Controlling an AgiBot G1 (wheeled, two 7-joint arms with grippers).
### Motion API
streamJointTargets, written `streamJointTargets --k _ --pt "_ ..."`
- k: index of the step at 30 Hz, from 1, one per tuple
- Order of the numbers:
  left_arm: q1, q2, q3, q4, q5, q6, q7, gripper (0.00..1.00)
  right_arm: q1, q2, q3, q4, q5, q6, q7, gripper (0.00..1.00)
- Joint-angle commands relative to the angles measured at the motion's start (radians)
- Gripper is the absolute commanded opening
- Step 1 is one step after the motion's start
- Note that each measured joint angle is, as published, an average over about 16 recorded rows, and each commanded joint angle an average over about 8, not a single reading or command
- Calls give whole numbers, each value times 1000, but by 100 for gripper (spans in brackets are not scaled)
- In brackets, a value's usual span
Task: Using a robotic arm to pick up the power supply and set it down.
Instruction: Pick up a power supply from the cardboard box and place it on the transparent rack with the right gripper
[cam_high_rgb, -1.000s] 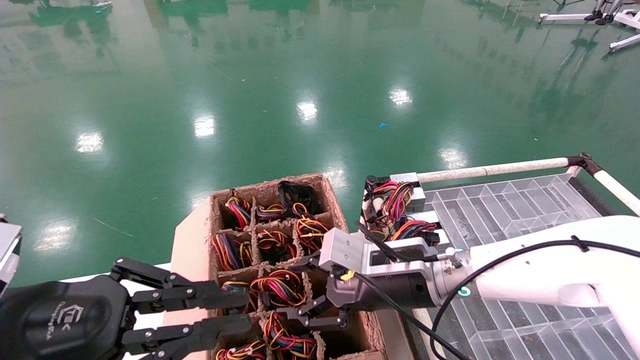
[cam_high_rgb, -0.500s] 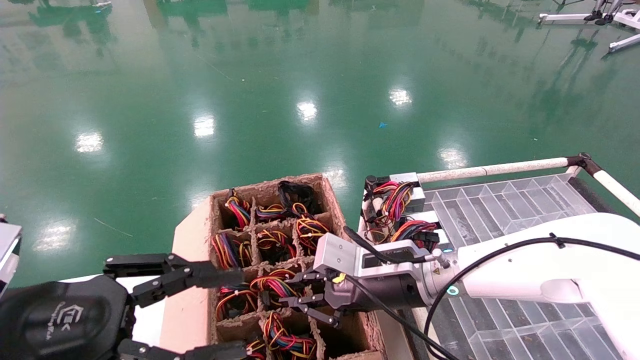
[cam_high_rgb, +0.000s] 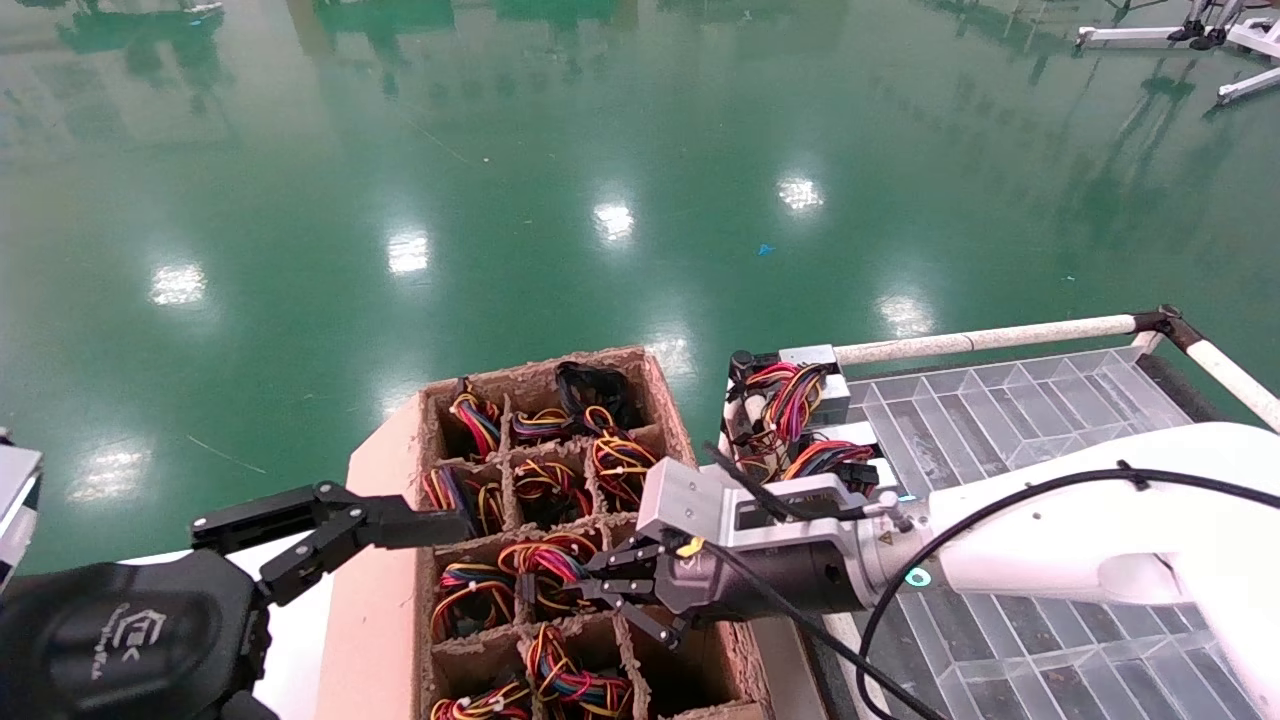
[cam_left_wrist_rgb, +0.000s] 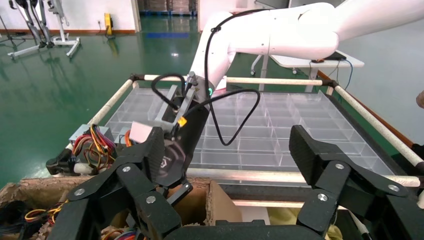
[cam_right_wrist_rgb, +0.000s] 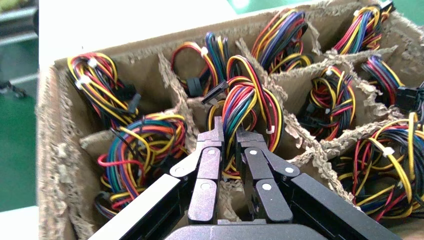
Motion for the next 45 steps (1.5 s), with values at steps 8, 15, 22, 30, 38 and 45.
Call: streamJointTargets --k 8,15,22,30,38,45 --pt "0 0 0 0 0 0 0 89 -9 51 56 35 81 -17 -7 0" --pt "0 0 1 0 0 0 0 96 -39 120 130 122 174 -6 -10 0" --pt "0 0 1 0 -1 0 0 100 -60 218 216 252 272 11 11 0" --pt "0 0 1 0 -1 0 0 100 -50 361 309 368 361 6 56 0" --pt "0 -1 1 0 -1 -1 1 100 -9 535 378 406 393 -39 81 0" --pt "0 -1 1 0 -1 -1 1 100 -19 682 389 388 365 -109 90 0"
